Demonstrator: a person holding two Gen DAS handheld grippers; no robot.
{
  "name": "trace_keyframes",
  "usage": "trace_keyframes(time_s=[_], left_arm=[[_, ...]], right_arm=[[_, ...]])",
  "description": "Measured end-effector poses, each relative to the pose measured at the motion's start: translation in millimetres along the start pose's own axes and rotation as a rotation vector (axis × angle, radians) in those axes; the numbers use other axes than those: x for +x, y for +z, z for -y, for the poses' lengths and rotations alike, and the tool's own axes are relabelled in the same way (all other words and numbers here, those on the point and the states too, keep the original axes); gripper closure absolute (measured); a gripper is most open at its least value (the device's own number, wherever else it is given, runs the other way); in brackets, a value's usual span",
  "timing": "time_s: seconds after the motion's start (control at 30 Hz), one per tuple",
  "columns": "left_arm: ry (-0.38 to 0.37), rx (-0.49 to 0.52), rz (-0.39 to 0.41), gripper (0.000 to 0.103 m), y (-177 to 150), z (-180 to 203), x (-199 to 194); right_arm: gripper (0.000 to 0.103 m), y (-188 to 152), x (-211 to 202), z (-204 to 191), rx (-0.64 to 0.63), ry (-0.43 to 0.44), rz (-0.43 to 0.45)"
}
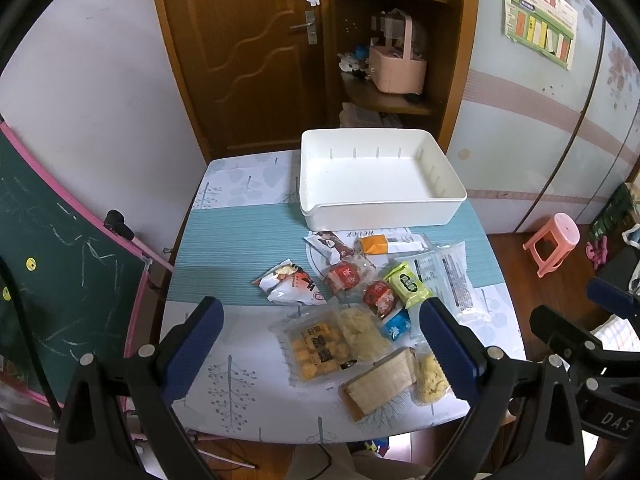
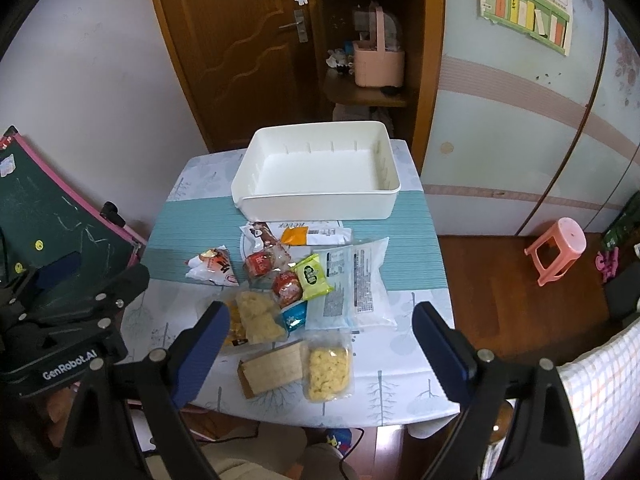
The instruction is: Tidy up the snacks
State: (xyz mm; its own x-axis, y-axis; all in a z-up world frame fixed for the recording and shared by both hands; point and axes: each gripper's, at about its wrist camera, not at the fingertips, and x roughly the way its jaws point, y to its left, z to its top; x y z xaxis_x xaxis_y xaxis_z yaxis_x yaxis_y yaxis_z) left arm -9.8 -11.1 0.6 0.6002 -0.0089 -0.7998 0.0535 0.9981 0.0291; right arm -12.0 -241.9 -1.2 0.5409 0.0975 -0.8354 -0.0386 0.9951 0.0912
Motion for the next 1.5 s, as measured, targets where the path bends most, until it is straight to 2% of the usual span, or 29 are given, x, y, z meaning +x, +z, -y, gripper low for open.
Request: trace_keyframes(time_s=[0.67,0.87,1.13,1.5], left_arm=[[-0.018,0.025,-0.031,0.005,13.2,-1.3,14.5],[-0.048,0.040,-0.046,0.005,18.5,-4.1,23.4],[-0.082,0.069,-0.138,0.005,9.1,-1.8,56.8],[-0.097,0.153,-0.274,0.005,-41.6,9.4,121.6]], right_arm=[[0.010,-2.1,3.9,1.1,0.020,-0.011,-0.006],[0.012,2.2,12.3,1.9,0.040,-0.006,-0.021],[0.015,-0.6,47.1,1.0,0.047,0.004,-0.101],[0.020,-42.1,119.1,23.4,0.053,-0.022,-0.280]])
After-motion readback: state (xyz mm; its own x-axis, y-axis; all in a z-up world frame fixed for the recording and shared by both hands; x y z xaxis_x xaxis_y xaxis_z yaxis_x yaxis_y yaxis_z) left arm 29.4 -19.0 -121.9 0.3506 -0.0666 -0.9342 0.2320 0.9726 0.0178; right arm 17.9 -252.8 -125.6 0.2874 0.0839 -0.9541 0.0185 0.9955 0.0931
